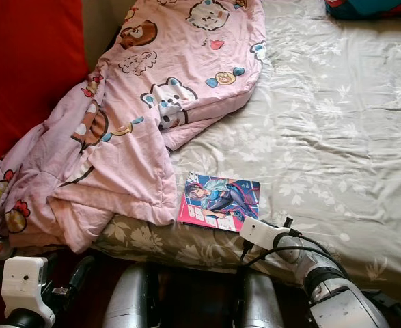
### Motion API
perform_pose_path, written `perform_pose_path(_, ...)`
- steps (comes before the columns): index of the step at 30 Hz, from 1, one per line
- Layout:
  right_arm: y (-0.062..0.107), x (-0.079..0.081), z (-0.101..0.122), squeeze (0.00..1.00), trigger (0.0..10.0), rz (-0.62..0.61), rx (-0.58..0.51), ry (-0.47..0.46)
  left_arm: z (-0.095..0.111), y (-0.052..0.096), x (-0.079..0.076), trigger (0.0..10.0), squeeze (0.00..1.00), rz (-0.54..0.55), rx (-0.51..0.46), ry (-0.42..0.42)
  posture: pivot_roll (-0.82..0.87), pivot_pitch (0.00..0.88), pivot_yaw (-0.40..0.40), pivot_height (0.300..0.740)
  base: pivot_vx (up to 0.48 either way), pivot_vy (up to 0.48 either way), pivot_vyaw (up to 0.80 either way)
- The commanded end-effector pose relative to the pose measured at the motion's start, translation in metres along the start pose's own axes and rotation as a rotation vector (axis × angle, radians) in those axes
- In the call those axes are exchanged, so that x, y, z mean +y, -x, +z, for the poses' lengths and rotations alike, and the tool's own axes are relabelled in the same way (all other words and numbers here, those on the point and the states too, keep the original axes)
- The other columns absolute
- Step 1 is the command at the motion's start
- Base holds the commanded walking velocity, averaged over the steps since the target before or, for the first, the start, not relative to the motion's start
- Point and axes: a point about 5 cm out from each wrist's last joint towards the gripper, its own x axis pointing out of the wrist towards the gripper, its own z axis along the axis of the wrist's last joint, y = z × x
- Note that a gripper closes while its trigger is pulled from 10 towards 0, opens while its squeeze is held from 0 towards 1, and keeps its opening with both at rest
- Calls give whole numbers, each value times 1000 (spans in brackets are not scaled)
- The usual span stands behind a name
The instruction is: Clean up the room
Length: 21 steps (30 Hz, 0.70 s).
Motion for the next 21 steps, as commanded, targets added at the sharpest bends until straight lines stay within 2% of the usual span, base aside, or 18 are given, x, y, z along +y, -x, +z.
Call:
perform_pose_path(1,-1,10,-2,0,0,30,9,15,-3,3,0,10000,0,6,18,-17,306,261,42,611,0,0,0)
perform_pose_path(4,-1,8,-2,0,0,20,11,45,-4,-1,-1,10000,0,4,13,-17,299,239,38,611,0,0,0)
perform_pose_path(6,0,5,-2,0,0,0,11,33,-5,-4,-2,10000,0,4,8,-15,292,223,31,611,0,0,0)
perform_pose_path(8,0,1,-3,0,0,-40,14,-46,-6,-7,-2,10000,0,5,2,-12,281,205,24,611,0,0,0)
perform_pose_path(9,1,-2,-6,0,0,-80,13,-156,-7,-10,-3,10000,0,8,-1,-9,274,195,18,611,0,0,0)
perform_pose_path(10,2,-2,-8,0,0,-95,11,-205,-9,-12,-3,10000,0,9,-2,-7,264,177,12,611,0,0,0)
perform_pose_path(11,3,0,-13,0,0,-123,10,-310,-11,-17,-5,10000,0,11,-5,-1,254,156,7,611,0,0,0)
perform_pose_path(14,7,10,-25,0,0,-167,13,-483,-14,-28,-8,10000,0,9,-16,11,227,125,-2,611,0,0,0)
perform_pose_path(15,9,18,-33,0,0,-190,10,-599,-15,-34,-9,10000,0,5,-23,14,215,113,-2,611,0,0,0)
perform_pose_path(16,11,21,-36,0,0,-200,5,-638,-16,-36,-10,10000,0,5,-25,17,209,108,-3,611,0,0,0)
perform_pose_path(17,11,21,-36,0,0,-200,5,-638,-16,-36,-10,10000,0,5,-25,17,209,108,-3,611,0,0,0)
perform_pose_path(19,17,38,-46,0,0,-262,-36,-906,-21,-47,-11,10000,0,1,-21,25,163,75,-11,611,0,0,0)
perform_pose_path(20,18,42,-48,0,0,-280,-47,-986,-23,-50,-11,10000,0,-1,-18,24,163,75,-11,611,0,0,0)
perform_pose_path(21,20,50,-50,0,1686,-301,-64,-1098,-27,-54,-10,10000,0,1,-11,25,144,61,-15,611,0,0,0)
